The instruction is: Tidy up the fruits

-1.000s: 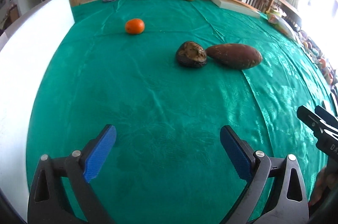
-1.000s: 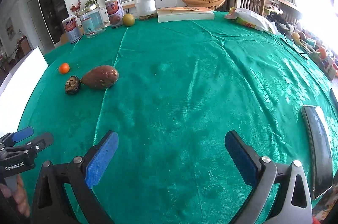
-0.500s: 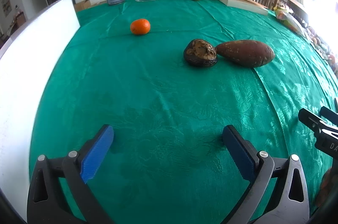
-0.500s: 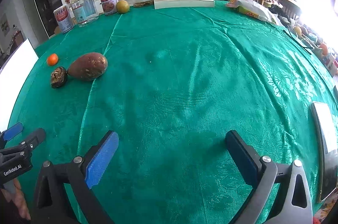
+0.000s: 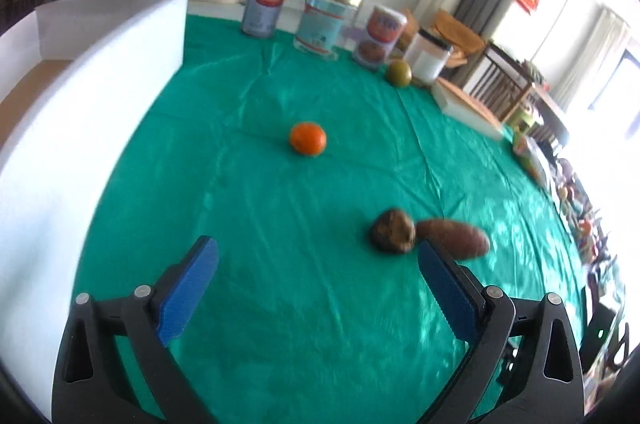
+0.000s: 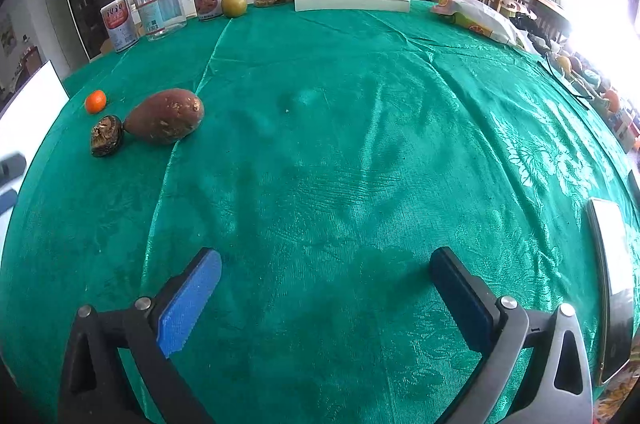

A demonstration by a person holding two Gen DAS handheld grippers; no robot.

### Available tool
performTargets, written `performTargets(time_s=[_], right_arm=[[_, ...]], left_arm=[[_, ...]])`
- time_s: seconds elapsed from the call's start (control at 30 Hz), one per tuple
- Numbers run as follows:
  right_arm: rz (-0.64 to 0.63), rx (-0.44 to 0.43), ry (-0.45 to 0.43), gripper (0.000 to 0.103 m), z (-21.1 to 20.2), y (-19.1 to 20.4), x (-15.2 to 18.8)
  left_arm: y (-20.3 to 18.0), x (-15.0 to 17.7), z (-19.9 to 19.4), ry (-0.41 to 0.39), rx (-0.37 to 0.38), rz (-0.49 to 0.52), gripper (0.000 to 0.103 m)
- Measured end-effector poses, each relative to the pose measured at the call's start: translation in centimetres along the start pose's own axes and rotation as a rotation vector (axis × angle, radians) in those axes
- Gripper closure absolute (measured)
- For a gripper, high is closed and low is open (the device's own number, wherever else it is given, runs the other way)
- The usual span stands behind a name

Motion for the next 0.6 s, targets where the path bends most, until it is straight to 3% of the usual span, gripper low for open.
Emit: performTargets(time_s=[0.07,0.17,0.23,0.33,0.37,0.4,0.43,0.6], right_arm=[[0.0,0.0,0.0,0.0,0.0,0.0,0.0],[0.001,-0.001,0.0,0.0,0.0,0.0,0.0],[0.001,-0.001,0.0,0.0,0.0,0.1,0.0],[0.001,-0.001,0.0,0.0,0.0,0.1,0.0],[0.001,-0.001,0.0,0.0,0.0,0.1,0.0],[0.001,0.0,0.0,0.0,0.0,0.0,0.0],[0.001,0.0,0.0,0.0,0.0,0.0,0.0],[0.001,-0.001,0.0,0.0,0.0,0.0,0.0]], left_arm=[[0.0,-2.7,1.9,-0.006,-0.019,0.012,0.003],[0.3,-4.8,6.8,0.045,-0.056,0.039,0.006],[0.5,-5.0,9.6,0.084,-0.108,0.075,0.03],[0.8,-4.7,12.2,0.126,-0.142,0.118,0.038],[0.9,-4.6,12.5,0.119,-0.148,0.125,0.042],[0.9,-4.4,12.7,0.111,-0.145,0.134,0.061],[1.0,-4.3,12.8,0.116,-0.141,0.148,0.072],[-0.4,-2.7,9.2,0.109,-0.133,0.204,0.073]])
Point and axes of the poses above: each gripper's, at about its wrist camera, not at the fingertips, and z roughly the way its jaws point, y to its left, x to its underside, the point moved 1 cm from there along z, roughly the way its jaws point, and after that the axes turned 13 degrees about x, right-handed, at the moved point
